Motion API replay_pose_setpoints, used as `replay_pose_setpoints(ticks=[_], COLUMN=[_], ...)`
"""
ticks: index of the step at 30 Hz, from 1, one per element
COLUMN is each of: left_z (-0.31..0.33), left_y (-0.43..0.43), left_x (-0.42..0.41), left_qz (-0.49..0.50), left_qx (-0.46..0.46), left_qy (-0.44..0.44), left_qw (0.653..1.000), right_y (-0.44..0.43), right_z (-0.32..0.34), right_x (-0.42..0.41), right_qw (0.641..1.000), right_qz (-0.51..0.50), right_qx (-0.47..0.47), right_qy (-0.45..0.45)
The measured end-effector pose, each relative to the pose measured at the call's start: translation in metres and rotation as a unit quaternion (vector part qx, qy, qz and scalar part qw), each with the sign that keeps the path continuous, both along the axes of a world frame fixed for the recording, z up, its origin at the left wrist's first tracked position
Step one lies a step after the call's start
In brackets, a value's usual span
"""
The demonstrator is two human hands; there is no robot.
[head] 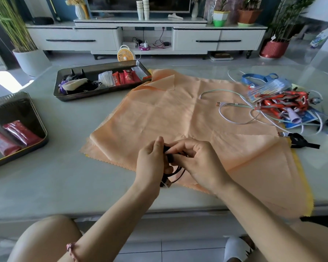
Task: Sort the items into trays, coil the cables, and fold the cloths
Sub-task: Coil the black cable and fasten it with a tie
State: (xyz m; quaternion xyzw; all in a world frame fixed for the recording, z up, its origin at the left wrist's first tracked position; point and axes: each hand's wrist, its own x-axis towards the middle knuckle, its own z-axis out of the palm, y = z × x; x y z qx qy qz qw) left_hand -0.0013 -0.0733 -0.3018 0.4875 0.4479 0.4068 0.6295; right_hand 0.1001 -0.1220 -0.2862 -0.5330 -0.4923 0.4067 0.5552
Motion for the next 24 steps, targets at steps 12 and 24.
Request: replay_pose_setpoints(ticks=[12, 24], left_z=[-0.001, 0.0], left_y=[0.001, -0.005], left_x=[0.0, 0.001], left_qz=[0.009, 0.03], left_qx=[0.103, 0.23], left_qy=[0.074, 0.138], left_qw=[0.992, 0.963], right_y=[0.003, 0.009], right_z=[0.002, -0.001], right_x=[0.008, 0.017], right_qw=[0.983, 0.971], right_qz=[-0.009, 0.006], right_qx=[0.003, -0.008], right_qy=[-0.181, -0.238])
